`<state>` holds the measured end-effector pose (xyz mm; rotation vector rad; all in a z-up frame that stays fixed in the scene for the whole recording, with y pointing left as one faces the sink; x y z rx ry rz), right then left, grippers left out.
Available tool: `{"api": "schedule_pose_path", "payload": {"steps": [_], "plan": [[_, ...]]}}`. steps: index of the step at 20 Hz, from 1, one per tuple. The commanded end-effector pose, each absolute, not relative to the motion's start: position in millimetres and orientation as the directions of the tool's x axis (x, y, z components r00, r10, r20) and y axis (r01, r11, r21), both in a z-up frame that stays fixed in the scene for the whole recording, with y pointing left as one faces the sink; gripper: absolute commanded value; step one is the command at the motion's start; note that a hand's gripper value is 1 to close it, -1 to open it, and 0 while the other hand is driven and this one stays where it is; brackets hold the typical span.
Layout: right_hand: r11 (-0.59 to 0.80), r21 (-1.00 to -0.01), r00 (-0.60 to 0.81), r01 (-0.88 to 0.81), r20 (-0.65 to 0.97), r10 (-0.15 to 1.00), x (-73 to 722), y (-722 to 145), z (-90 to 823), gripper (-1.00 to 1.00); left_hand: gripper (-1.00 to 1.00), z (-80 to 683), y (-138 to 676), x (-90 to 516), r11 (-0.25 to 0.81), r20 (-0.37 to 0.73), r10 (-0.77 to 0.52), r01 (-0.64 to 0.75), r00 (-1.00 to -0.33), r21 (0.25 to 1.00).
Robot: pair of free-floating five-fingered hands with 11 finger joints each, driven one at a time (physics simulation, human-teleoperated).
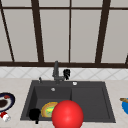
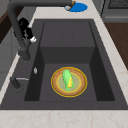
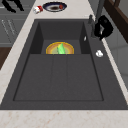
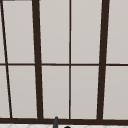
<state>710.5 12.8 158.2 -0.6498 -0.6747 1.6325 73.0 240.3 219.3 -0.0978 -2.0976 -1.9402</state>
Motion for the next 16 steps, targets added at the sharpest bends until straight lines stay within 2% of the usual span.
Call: {"api": "schedule_pose_path", "payload": {"steps": [1, 10, 16], "plan": [[-0.145, -0.709, -0.153, -0.691, -0.053, 0.987, 723.7, 32.8, 183.4, 1.0, 0.0, 219.3, 240.3, 73.0, 0.095, 0.25, -0.14, 0.238, -0.958, 0.967], [-0.178, -0.768, -0.087, -0.616, -0.158, 0.984, 714.2, 43.0, 182.2, 1.0, 0.0, 219.3, 240.3, 73.0, 0.095, 0.25, -0.14, 0.238, -0.958, 0.967], [-0.296, -0.726, -0.044, -0.621, -0.344, 0.938, 711.1, 64.8, 184.9, 1.0, 0.0, 219.3, 240.3, 73.0, 0.095, 0.25, -0.14, 0.238, -0.958, 0.967]]}}
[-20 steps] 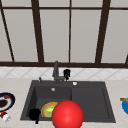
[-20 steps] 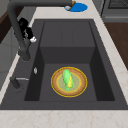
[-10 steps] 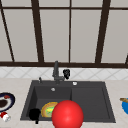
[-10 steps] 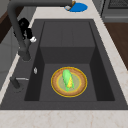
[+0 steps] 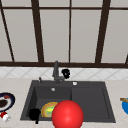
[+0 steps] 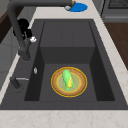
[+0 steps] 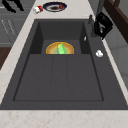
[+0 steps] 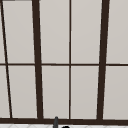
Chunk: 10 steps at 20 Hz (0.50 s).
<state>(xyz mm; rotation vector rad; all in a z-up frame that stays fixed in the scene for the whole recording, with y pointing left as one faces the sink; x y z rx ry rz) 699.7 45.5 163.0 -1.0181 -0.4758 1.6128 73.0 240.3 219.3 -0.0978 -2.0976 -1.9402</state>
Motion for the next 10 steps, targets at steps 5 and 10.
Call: {"api": "schedule_pose_path", "payload": {"steps": [5, 10], "plan": [[-0.398, -0.666, 0.001, -0.631, -0.514, 0.858, 708.2, 87.5, 186.0, 1.0, 0.0, 219.3, 240.3, 73.0, 0.095, 0.25, -0.14, 0.238, -0.958, 0.967], [-0.508, -0.571, 0.01, -0.645, -0.671, 0.741, 706.9, 107.2, 187.0, 1.0, 0.0, 219.3, 240.3, 73.0, 0.095, 0.25, -0.14, 0.238, -0.958, 0.967]]}}
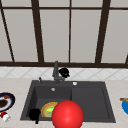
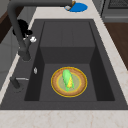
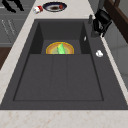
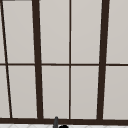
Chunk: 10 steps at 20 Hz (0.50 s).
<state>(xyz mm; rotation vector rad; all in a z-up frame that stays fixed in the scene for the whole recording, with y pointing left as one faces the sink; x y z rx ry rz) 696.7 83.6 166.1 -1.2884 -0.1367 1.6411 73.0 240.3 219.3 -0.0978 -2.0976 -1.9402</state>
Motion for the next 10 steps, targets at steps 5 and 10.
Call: {"api": "schedule_pose_path", "payload": {"steps": [5, 10], "plan": [[-0.449, -0.559, 0.122, -0.697, -0.709, 0.694, 703.5, 113.6, 185.5, 1.0, 0.0, 219.3, 240.3, 73.0, 0.095, 0.25, -0.14, 0.238, -0.958, 0.967], [-0.417, -0.591, 0.239, -0.691, -0.731, 0.639, 700.4, 117.3, 183.8, 1.0, 0.0, 219.3, 240.3, 73.0, 0.095, 0.25, -0.14, 0.238, -0.958, 0.967]]}}
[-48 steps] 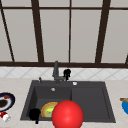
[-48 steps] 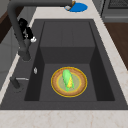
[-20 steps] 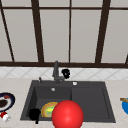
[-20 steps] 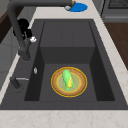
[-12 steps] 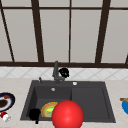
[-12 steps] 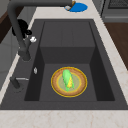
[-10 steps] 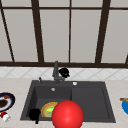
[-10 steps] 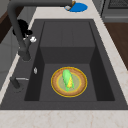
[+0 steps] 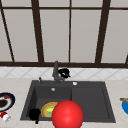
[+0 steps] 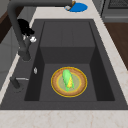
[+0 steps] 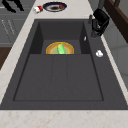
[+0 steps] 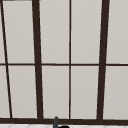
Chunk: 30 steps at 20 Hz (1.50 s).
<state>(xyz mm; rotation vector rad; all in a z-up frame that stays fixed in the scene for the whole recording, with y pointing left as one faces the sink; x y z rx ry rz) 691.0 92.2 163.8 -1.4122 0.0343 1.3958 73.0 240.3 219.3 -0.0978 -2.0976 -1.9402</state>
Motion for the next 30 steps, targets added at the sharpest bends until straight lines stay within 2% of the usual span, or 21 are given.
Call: {"api": "schedule_pose_path", "payload": {"steps": [1, 9, 10, 16, 23, 30], "plan": [[-0.411, -0.595, 0.257, -0.69, -0.733, 0.63, 700.0, 117.8, 183.5, 1.0, 0.0, 219.3, 240.3, 73.0, 0.095, 0.25, -0.14, 0.238, -0.958, 0.967], [-0.35, -0.71, 0.426, -0.611, -0.667, 0.611, 688.7, 93.5, 160.3, 1.0, 0.0, 219.3, 240.3, 73.0, 0.095, 0.25, -0.14, 0.238, -0.958, 0.967], [-0.347, -0.714, 0.427, -0.608, -0.662, 0.616, 689.0, 95.5, 159.4, -1.0, 0.0, 219.3, 240.3, 73.0, 0.095, 0.25, -0.14, 0.238, -0.958, 0.967], [-0.24, -0.717, 0.445, -0.655, -0.622, 0.644, 687.5, 103.7, 168.5, -1.0, 0.0, 219.3, 240.3, 73.0, 0.095, 0.25, -0.14, 0.238, -0.958, 0.967], [-0.191, -0.656, 0.387, -0.73, -0.628, 0.675, 690.9, 98.2, 160.4, -1.0, 0.0, 219.3, 240.3, 73.0, 0.095, 0.25, -0.14, 0.238, -0.958, 0.967], [-0.093, -0.678, 0.397, -0.729, -0.529, 0.75, 689.6, 88.5, 170.5, -1.0, 0.0, 219.3, 240.3, 73.0, 0.095, 0.25, -0.14, 0.238, -0.958, 0.967]]}}
